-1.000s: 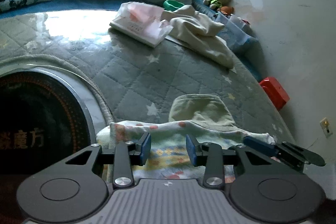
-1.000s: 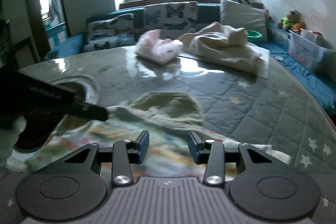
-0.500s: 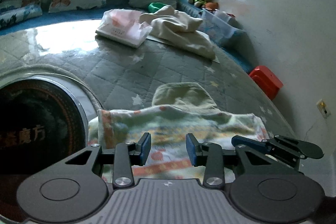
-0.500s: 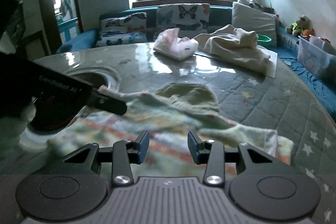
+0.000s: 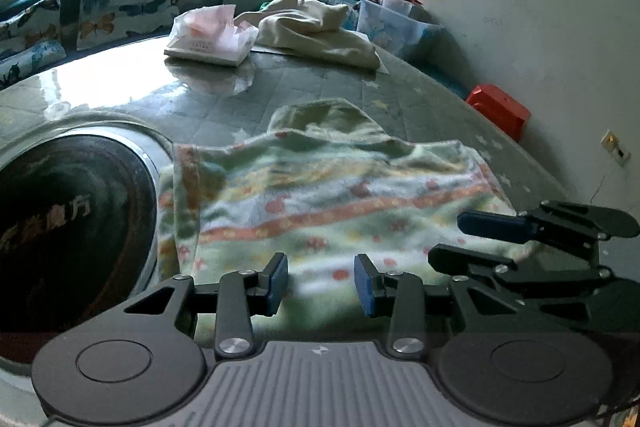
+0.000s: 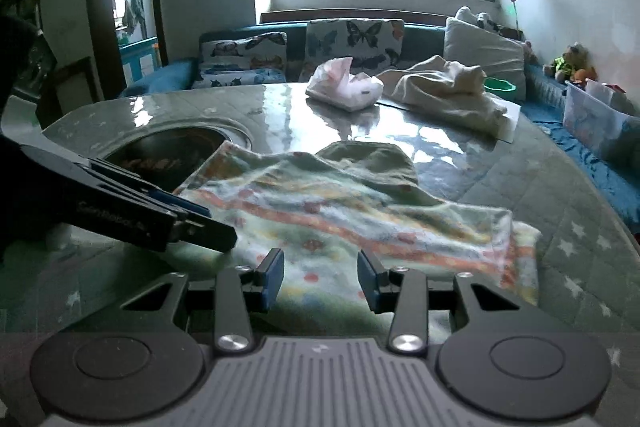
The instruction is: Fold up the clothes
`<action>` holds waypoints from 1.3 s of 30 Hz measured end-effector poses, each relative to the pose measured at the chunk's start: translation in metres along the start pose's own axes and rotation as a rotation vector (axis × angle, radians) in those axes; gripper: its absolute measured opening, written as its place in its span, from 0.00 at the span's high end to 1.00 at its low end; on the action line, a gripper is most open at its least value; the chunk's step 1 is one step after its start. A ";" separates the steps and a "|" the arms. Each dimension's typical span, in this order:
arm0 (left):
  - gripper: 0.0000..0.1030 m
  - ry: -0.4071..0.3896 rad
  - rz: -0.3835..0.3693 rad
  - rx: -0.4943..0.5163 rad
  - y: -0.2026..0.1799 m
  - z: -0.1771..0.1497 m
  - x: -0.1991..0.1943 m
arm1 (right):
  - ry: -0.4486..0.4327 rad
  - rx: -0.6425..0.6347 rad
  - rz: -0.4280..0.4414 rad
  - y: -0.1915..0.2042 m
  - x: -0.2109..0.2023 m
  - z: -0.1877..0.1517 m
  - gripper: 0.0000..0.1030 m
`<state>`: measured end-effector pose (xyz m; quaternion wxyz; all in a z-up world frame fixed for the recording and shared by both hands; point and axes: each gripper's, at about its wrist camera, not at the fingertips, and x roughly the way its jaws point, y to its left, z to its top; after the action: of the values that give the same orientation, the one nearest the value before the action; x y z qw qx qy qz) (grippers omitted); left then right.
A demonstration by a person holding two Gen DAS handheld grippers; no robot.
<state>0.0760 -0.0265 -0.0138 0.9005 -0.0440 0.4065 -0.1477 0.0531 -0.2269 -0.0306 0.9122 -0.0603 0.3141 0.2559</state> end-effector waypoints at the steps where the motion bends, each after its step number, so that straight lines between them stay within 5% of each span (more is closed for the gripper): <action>1: 0.62 -0.003 0.007 0.009 -0.001 -0.003 0.000 | 0.010 0.003 -0.001 0.000 0.002 -0.004 0.61; 14: 0.59 -0.027 0.026 -0.016 -0.003 -0.014 -0.014 | -0.002 0.017 -0.023 0.001 -0.002 -0.018 0.59; 21: 0.45 -0.056 0.025 -0.048 -0.003 -0.017 -0.033 | -0.043 0.012 -0.021 0.007 -0.017 -0.016 0.22; 28: 0.33 -0.069 0.042 -0.055 -0.002 -0.025 -0.046 | -0.039 0.011 -0.031 0.014 -0.026 -0.022 0.03; 39: 0.12 -0.074 0.067 -0.057 0.001 -0.045 -0.064 | 0.025 0.045 -0.041 0.020 -0.030 -0.045 0.00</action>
<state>0.0028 -0.0042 0.0017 0.9177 -0.0613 0.3783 -0.1042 -0.0016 -0.2343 -0.0470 0.9145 -0.0493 0.3299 0.2291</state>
